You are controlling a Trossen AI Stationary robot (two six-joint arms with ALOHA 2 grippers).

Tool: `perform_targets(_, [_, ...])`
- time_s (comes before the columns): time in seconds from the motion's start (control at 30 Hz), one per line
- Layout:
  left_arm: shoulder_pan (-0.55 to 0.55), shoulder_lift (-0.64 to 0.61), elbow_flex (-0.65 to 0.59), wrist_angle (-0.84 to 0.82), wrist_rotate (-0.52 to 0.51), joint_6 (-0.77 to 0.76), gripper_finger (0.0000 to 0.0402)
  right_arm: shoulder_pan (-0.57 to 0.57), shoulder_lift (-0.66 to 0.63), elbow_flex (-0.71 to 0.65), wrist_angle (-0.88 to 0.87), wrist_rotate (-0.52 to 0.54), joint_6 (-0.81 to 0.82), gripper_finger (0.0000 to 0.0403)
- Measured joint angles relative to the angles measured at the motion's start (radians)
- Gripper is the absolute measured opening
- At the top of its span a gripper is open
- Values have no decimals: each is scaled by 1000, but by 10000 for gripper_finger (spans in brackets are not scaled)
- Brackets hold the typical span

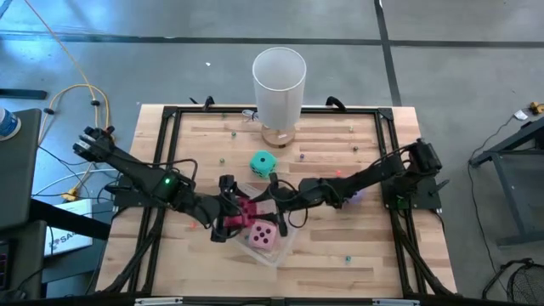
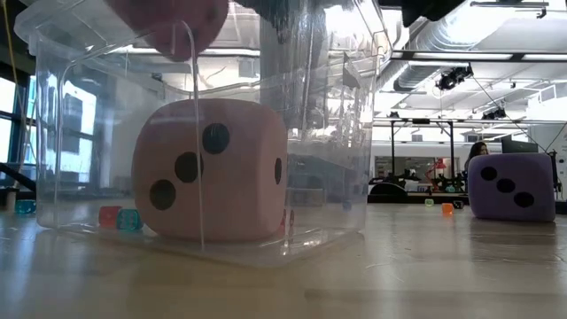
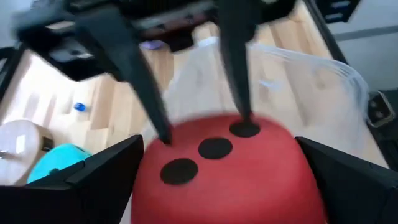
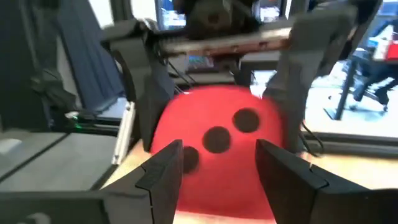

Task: Pick & Place Dice
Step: Put the big orange dice into the transparent bin, then put the small blue dice into the transparent bin

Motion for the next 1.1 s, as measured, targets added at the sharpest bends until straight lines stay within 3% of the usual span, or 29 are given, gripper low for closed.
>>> perform_targets(0.33, [8,-1,1,14,-9,-4,399,35,2,-2,-96,11,-11,192])
perform_targets(0.57, [-2,-35,1,8,-15,68,399,85,-2,-2,-88,12,-233,192])
perform_targets(0.87, [-120,-151,3,-331,-16,-22,399,190,-94,-1,-174,205,-290,192])
perform_targets(1.0, [-178,-159,3,-379,-14,21,399,229,-111,0,-179,250,-290,192])
perform_targets(1.1, [-211,-158,3,-391,23,-53,399,244,-109,-2,-191,245,-291,192])
